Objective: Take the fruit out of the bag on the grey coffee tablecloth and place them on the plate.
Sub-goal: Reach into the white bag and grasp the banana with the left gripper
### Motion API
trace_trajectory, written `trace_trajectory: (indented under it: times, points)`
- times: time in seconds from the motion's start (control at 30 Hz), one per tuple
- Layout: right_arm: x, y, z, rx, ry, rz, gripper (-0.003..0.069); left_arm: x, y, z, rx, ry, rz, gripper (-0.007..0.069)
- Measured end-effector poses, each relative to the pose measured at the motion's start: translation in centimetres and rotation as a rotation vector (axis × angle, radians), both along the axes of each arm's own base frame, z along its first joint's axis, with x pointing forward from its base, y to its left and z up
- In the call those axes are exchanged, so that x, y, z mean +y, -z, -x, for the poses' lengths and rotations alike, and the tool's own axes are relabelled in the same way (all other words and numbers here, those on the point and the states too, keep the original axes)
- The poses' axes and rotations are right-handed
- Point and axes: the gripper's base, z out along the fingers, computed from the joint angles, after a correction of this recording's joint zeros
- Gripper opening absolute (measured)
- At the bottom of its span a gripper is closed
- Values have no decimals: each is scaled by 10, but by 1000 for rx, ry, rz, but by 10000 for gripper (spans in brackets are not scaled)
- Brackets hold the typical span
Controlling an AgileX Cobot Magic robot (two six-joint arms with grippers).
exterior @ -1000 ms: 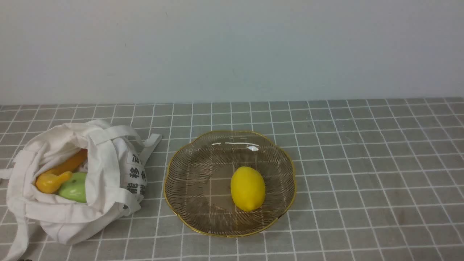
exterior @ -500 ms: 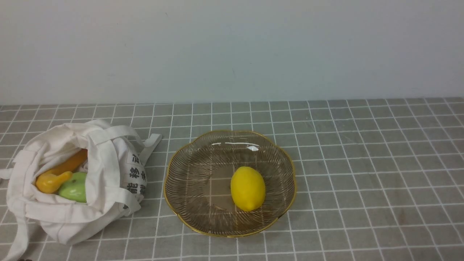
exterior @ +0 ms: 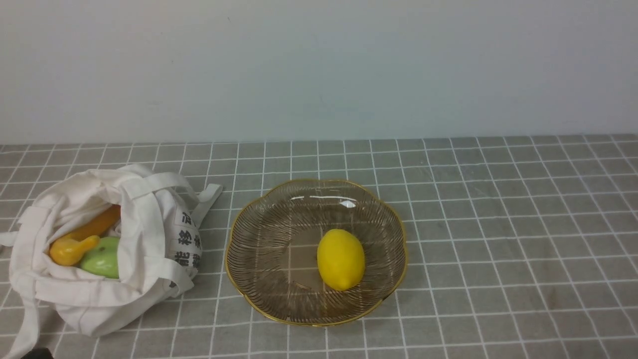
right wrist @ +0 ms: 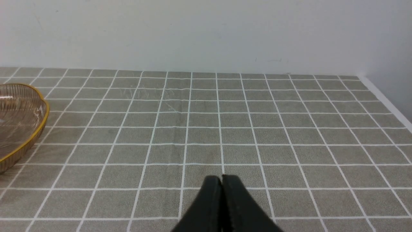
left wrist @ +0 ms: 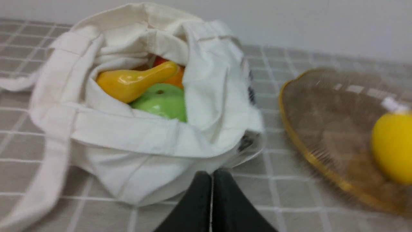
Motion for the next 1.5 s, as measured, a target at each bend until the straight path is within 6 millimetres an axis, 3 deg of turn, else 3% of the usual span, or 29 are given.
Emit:
trace_trajectory:
  times: [0.2,0.37,0.43,0.57,0.67,0.7,0.73,0.83,0.87,0.9,0.97,1.0,1.13,1.17,1.27,1.5]
  points:
    - [0,0,0,0,0,0,-15,-5,-7,-1,-25,-21,412,-8]
    - [0,0,0,0,0,0,-15,-1,-17,-2,-120,-62,547,-8]
    - [0,0,0,0,0,0,-15,9,-29,-2,-273,-137,602,-8]
    - [0,0,0,0,0,0,-15,18,-63,5,-488,-186,538,-8]
    - [0,0,0,0,0,0,-15,16,-110,14,-579,-147,348,-8]
    - [0,0,0,0,0,0,-15,15,-113,13,-574,-144,317,-8]
    - [0,0,0,0,0,0,-15,7,-141,12,-524,-69,148,-8]
    - [0,0,0,0,0,0,-15,-3,-161,1,-380,38,-51,-8]
    - [0,0,0,0,0,0,-15,-9,-165,-14,-240,116,-142,-8]
    - [0,0,0,0,0,0,-15,-9,-165,-14,-240,116,-142,-8]
    - [0,0,0,0,0,0,-15,-17,-160,-44,94,260,-250,-8]
    - [0,0,0,0,0,0,-15,-17,-160,-44,102,266,-257,-8]
    - [0,0,0,0,0,0,-15,-15,-143,-85,521,322,-283,-8]
    - [0,0,0,0,0,0,-15,-14,-144,-87,532,317,-295,-8]
    - [0,0,0,0,0,0,-15,-2,-133,-118,720,230,-370,-6]
    - [0,0,0,0,0,0,-15,20,-121,-161,885,82,-401,13]
